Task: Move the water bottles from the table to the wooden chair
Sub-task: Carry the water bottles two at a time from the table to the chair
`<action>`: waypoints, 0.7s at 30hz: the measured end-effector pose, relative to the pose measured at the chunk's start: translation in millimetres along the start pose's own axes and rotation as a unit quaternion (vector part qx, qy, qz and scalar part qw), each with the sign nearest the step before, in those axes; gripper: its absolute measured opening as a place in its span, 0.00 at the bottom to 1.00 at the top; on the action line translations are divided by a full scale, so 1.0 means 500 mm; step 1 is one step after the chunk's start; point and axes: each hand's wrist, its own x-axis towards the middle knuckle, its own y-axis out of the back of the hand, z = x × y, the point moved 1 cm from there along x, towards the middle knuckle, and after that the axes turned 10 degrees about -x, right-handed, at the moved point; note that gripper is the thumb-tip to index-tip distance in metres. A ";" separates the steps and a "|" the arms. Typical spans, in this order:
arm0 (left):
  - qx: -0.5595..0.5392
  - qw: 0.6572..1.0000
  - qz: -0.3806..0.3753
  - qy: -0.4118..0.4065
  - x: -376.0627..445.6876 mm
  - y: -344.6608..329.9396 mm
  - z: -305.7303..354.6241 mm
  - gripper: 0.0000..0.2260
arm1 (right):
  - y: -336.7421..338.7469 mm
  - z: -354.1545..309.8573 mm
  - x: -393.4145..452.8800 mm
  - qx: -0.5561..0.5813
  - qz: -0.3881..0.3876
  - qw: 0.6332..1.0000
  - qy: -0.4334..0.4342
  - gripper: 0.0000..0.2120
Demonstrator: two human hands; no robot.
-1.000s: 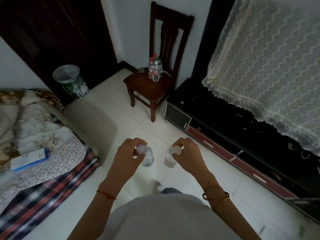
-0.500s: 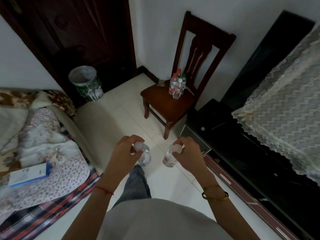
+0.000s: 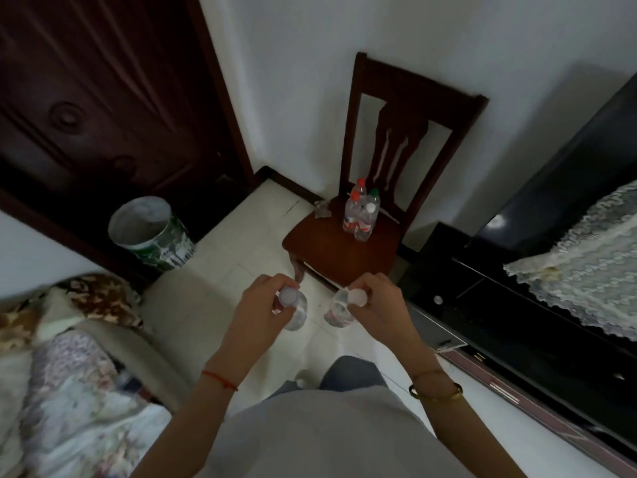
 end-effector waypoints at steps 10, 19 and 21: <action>-0.016 0.998 -0.058 -0.009 0.311 0.003 -0.064 0.12 | 0.007 -0.011 0.261 0.003 0.022 0.999 -0.049 0.12; -0.020 0.994 -0.110 -0.001 0.562 -0.053 -0.087 0.14 | 0.038 0.038 0.461 0.016 0.041 0.994 -0.103 0.13; -0.018 0.992 -0.124 0.001 0.608 -0.068 -0.098 0.14 | 0.036 0.044 0.499 0.018 0.043 0.992 -0.120 0.14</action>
